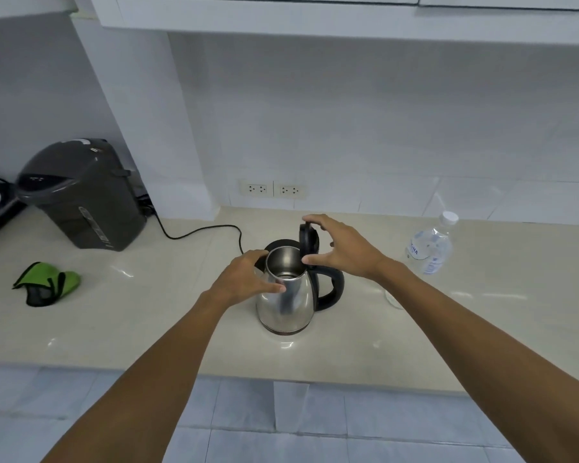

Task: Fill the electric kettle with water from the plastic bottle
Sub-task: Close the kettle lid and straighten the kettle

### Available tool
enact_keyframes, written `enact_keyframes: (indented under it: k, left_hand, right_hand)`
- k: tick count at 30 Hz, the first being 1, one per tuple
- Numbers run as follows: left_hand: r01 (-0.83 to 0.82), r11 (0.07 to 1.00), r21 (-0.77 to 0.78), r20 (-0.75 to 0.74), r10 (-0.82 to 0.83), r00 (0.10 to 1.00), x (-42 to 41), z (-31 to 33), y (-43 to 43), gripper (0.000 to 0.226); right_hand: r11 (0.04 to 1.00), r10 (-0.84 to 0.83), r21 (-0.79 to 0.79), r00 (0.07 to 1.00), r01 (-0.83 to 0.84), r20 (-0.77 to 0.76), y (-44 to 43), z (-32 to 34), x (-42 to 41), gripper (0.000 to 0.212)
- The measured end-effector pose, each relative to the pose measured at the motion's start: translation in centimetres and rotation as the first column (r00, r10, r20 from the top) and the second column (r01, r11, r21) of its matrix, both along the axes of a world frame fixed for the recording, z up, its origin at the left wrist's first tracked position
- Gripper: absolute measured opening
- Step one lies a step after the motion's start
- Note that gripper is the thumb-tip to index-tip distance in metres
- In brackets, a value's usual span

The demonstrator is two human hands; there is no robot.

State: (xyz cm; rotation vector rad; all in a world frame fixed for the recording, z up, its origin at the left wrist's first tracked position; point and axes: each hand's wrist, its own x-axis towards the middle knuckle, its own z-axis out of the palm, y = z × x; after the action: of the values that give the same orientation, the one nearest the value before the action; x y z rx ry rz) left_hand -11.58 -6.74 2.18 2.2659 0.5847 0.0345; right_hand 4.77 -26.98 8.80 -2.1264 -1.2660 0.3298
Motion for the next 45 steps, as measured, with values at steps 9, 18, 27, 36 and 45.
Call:
enact_keyframes:
  k: [9, 18, 27, 36, 45]
  left_hand:
    - [0.020, 0.999, -0.037, 0.023, -0.019, 1.000, 0.4, -0.1, 0.5, 0.093]
    - [-0.024, 0.993, -0.114, 0.025, 0.027, 0.999, 0.2, -1.0, 1.0, 0.110]
    - [-0.043, 0.985, -0.165, 0.032, 0.049, 0.998, 0.3, -1.7, 1.3, 0.111]
    - [-0.033, 0.985, -0.172, 0.048, 0.042, 0.998, 0.1, -1.9, 1.5, 0.113]
    - [-0.041, 0.977, -0.211, 0.078, 0.058, 0.995, -0.2, -2.3, 1.2, 0.113]
  right_hand:
    - [0.965, 0.164, -0.218, 0.984, -0.144, 0.075, 4.9, -1.1, -0.4, 0.079]
    - [0.946, 0.160, -0.307, 0.975, -0.106, 0.157, 5.8, -3.0, -1.7, 0.088]
    - [0.926, 0.087, -0.376, 0.986, -0.027, 0.144, 6.7, -2.5, -1.3, 0.100]
    - [0.896, 0.081, -0.445, 0.987, -0.010, 0.141, 7.6, -2.0, -1.3, 0.101]
    - [0.926, -0.110, -0.360, 0.994, 0.112, 0.028, 2.0, -4.2, -0.4, 0.116]
